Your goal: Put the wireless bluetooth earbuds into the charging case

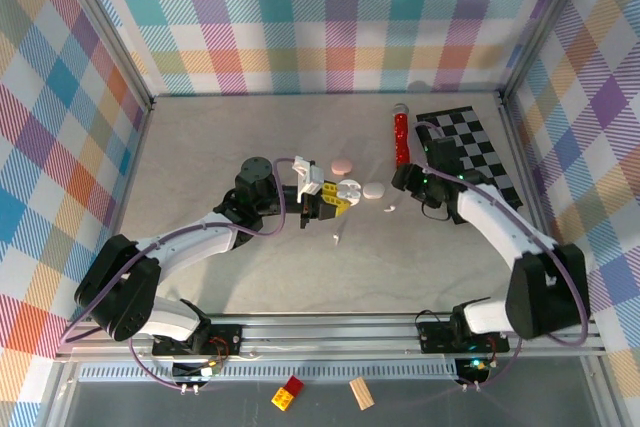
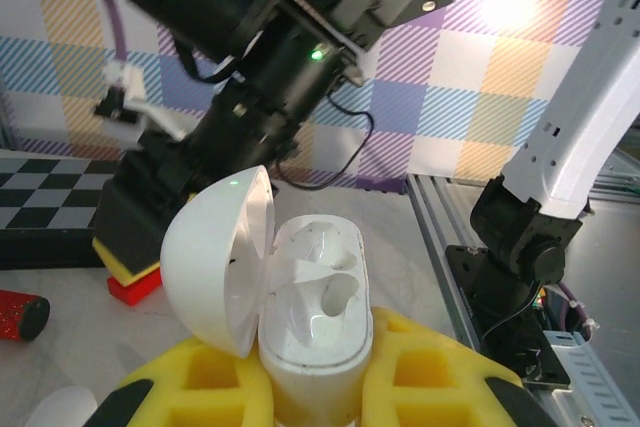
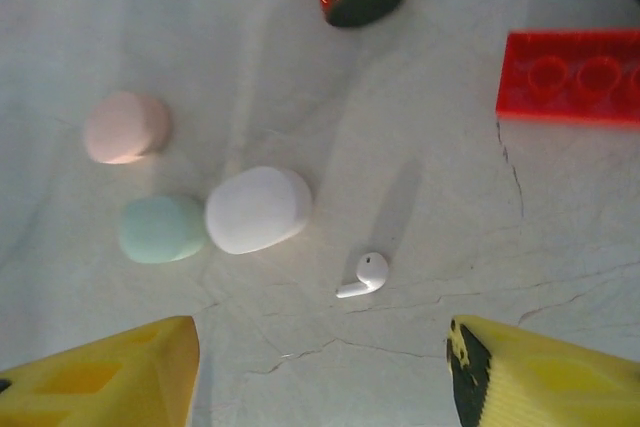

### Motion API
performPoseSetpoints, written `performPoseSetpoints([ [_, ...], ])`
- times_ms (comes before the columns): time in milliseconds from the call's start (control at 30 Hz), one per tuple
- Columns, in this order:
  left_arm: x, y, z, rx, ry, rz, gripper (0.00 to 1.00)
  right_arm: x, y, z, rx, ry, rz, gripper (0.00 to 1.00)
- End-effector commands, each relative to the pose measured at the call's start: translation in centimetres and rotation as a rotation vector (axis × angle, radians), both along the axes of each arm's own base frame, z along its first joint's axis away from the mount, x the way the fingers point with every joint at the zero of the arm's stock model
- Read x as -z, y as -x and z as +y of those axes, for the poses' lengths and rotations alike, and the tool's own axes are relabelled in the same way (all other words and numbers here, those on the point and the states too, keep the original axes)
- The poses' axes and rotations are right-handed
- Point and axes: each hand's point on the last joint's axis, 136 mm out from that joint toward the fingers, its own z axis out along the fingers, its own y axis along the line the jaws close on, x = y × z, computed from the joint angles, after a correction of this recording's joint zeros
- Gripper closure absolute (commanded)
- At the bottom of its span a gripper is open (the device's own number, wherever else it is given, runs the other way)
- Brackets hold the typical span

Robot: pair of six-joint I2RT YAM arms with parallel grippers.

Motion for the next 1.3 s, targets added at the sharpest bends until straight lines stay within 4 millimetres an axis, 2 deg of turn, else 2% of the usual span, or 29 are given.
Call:
performPoseSetpoints([
  [0, -0.7, 0.3, 0.5, 0.003, 0.009, -0.043, 0.91, 1.6, 0.2, 0.1, 0.072, -0.040, 0.102, 0.43],
  [133, -0.6, 0.4, 0.5, 0.006, 0.005, -0.037, 0.91, 3.4, -0.4, 1.1, 0.085, -0.092, 0.148, 0.53],
  [433, -0.5, 0.2, 0.5, -0.004, 0.002, -0.020, 0.90, 6.6, -0.5, 2.3, 0.101, -0.138, 0.261, 0.62],
  [667, -0.7, -0.4, 0.7, -0.052, 0.000, -0.009, 0.89, 7.8, -0.6, 2.7, 0.104, -0.149, 0.298, 0.65],
  [1267, -0.9, -0.4, 0.6, -0.042, 0.001, -0.011, 0.90, 9.5, -0.4, 2.7, 0.106, -0.135, 0.349, 0.75],
])
